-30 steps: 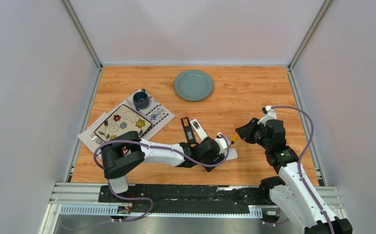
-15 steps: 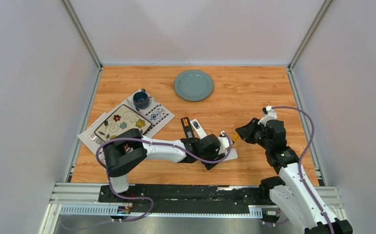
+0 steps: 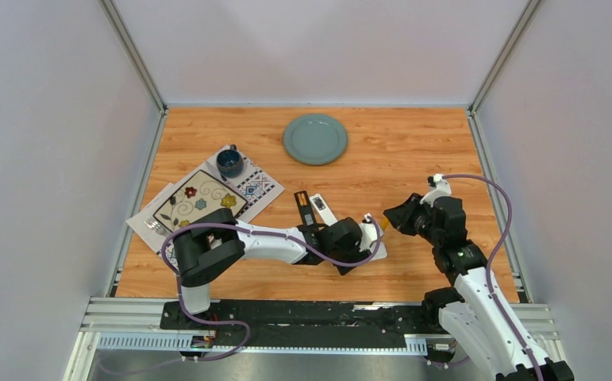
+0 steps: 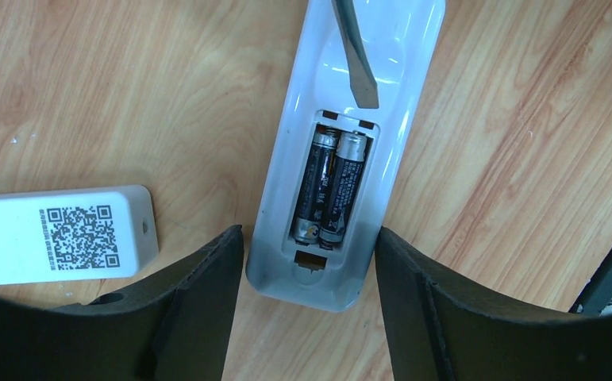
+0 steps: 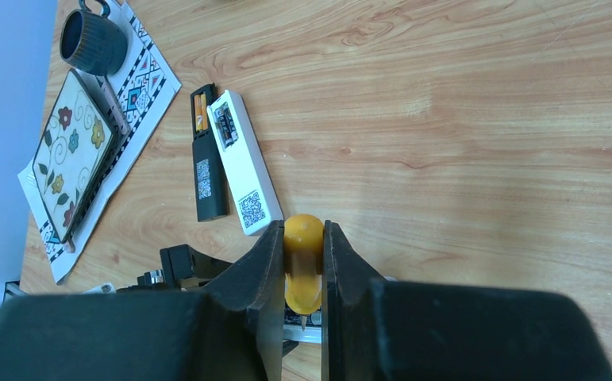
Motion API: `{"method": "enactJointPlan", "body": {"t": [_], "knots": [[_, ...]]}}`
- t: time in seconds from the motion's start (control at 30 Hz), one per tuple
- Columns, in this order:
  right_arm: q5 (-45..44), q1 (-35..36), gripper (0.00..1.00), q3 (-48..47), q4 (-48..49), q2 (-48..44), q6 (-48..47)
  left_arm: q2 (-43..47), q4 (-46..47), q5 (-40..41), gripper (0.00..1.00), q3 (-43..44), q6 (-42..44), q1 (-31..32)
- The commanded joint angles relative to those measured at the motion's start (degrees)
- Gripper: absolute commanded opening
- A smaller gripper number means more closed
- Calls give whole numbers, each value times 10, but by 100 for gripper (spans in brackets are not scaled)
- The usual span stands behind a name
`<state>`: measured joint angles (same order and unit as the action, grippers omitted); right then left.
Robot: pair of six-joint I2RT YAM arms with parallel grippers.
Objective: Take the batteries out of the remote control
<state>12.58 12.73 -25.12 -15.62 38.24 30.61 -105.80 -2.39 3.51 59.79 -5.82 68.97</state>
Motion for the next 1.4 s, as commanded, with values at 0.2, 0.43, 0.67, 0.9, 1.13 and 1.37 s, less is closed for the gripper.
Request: {"method": "enactJointPlan", "body": {"t": [0.2, 0.43, 0.67, 0.9, 1.13, 1.37], "knots": [[10, 3, 0, 2, 19, -4, -3, 27, -2, -58, 67, -107, -23, 5], [22, 3, 0, 10, 44, 14, 4, 1, -4, -49, 61, -89, -34, 16], [13, 4, 0, 13, 39, 10, -3, -1, -2, -38, 63, -89, -41, 17], [10, 4, 0, 17, 38, 10, -6, -11, -17, -21, 69, -62, -33, 16], [6, 5, 0, 22, 42, 13, -10, -14, -21, -18, 64, -59, -22, 16], [-13, 9, 0, 33, 47, 24, -7, -13, -9, -54, 40, -72, -23, 16]]}}
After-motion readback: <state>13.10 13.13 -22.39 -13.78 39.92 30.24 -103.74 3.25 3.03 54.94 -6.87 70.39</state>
